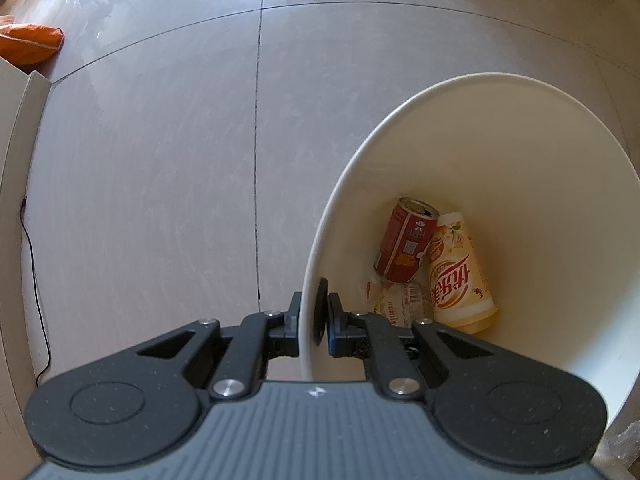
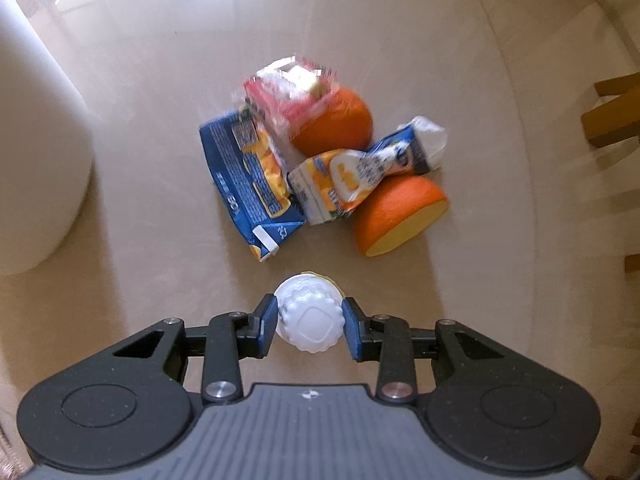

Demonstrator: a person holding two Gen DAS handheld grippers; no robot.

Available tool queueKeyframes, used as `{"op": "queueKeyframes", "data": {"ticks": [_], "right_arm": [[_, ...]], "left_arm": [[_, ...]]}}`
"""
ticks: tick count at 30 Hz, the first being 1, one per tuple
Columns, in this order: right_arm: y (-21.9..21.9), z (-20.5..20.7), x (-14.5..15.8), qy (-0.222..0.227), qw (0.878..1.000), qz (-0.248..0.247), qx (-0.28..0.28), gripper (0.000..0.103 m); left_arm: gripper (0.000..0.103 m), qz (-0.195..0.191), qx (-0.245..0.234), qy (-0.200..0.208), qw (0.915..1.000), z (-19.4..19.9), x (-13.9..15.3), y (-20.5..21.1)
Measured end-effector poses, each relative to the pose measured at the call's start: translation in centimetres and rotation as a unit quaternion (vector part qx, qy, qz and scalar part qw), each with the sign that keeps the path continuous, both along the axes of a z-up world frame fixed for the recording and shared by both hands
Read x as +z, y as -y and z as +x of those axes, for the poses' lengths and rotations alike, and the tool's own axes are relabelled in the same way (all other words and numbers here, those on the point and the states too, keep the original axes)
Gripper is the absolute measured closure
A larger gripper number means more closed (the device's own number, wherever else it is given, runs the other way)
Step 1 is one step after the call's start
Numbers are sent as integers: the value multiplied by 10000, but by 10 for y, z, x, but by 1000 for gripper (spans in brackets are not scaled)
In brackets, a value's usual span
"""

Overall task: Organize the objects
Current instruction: 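Grasp the white bottle cap with the right tool, then carry the white cap into the bin and open the right tool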

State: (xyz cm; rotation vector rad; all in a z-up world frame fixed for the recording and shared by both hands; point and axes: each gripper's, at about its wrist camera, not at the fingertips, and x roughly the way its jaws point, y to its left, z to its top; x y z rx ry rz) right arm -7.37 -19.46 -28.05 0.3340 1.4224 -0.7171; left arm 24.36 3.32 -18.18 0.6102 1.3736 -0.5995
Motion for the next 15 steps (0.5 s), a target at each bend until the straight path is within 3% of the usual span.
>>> {"op": "queueKeyframes", "data": {"ticks": [15], "right_arm": [[-39,35,155,579,9978,22,309,63]], "left_arm": [[94,54,26,-31,10000,2,0,2]]}}
